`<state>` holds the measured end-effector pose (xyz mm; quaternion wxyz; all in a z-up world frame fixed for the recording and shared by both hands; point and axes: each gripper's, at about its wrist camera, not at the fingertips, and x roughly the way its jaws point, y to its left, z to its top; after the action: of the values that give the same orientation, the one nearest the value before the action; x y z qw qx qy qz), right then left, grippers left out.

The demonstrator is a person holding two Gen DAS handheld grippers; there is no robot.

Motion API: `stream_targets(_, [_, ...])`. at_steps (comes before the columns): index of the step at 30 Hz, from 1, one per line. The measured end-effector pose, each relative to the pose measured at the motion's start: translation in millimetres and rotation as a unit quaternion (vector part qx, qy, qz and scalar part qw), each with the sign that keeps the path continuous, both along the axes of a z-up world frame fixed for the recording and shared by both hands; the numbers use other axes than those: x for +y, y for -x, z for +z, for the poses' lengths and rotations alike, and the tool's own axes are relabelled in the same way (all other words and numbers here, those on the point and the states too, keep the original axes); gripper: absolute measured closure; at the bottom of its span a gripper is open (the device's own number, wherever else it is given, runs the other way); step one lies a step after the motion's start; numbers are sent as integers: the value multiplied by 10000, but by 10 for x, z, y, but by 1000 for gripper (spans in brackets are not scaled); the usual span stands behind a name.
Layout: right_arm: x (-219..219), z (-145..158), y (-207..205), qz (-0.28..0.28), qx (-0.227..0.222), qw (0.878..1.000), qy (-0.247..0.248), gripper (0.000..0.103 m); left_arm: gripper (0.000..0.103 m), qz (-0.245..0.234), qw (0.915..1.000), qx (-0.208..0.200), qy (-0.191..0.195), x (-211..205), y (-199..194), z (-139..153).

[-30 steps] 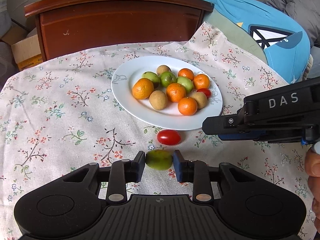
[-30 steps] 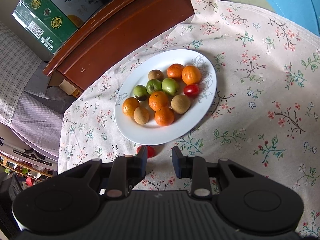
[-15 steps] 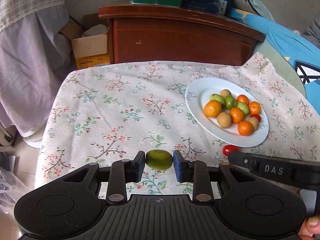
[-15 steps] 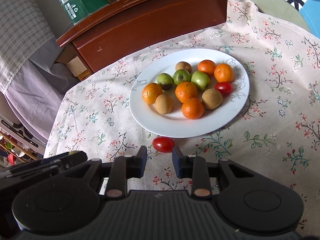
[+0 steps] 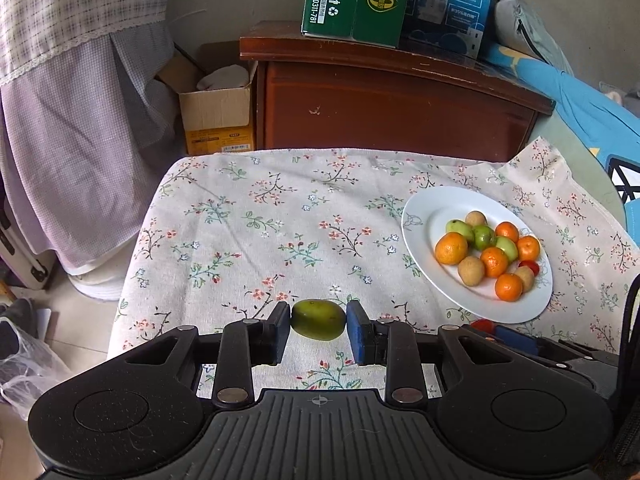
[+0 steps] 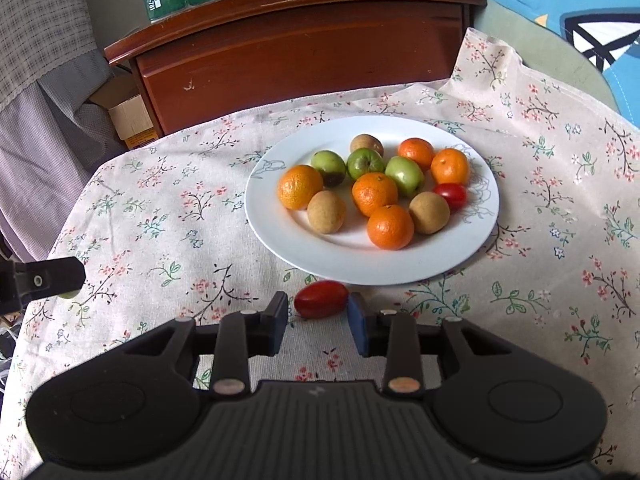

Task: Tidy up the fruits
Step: 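Carry both fruits onto the plate and open both tools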

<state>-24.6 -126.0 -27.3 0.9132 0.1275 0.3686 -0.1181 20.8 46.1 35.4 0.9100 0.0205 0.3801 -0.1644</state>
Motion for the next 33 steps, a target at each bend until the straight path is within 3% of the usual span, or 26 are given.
stream_targets(6, [60, -27, 10, 89, -25, 9995, 291, 72, 75, -101, 9999, -38, 60, -34, 32, 49])
stream_targets(14, [89, -1, 63, 195, -47, 9993, 311, 72, 75, -143, 9998, -110, 70, -68, 43, 88])
stream_targets(22, [42, 231, 176, 323, -160, 9993, -52, 72, 75, -163, 9994, -196, 229, -60, 10, 182])
stream_targets(28, [-335, 574, 146, 270, -344, 9971, -615, 72, 75, -432, 9972, -182, 588, -161, -38, 262])
stream_targets(33, [-738, 827, 47, 411, -568, 9944, -786, 72, 75, -713, 9937, -290, 820, -362, -145, 344])
